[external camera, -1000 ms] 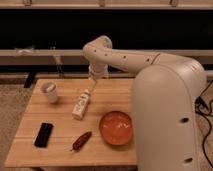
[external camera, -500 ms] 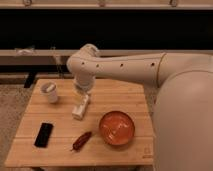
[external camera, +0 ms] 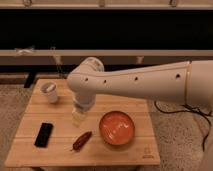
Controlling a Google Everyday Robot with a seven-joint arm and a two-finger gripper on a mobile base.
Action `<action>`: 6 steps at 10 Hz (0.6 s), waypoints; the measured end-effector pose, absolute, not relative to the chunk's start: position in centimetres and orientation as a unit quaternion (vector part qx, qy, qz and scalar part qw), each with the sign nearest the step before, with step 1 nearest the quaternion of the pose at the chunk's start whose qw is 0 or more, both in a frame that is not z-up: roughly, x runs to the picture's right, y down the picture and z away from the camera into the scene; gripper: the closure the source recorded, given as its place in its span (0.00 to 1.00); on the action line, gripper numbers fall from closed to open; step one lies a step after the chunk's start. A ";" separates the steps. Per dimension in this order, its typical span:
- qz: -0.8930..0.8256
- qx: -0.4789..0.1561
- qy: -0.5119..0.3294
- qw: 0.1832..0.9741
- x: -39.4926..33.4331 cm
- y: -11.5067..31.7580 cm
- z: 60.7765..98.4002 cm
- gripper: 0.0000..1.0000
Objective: Move the arm in a circular motion
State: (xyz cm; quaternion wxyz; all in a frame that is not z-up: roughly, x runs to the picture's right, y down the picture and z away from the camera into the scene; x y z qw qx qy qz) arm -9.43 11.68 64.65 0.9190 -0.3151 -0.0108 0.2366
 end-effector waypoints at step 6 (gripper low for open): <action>0.343 -0.332 0.051 0.877 -0.1 11.5 68.1 0.20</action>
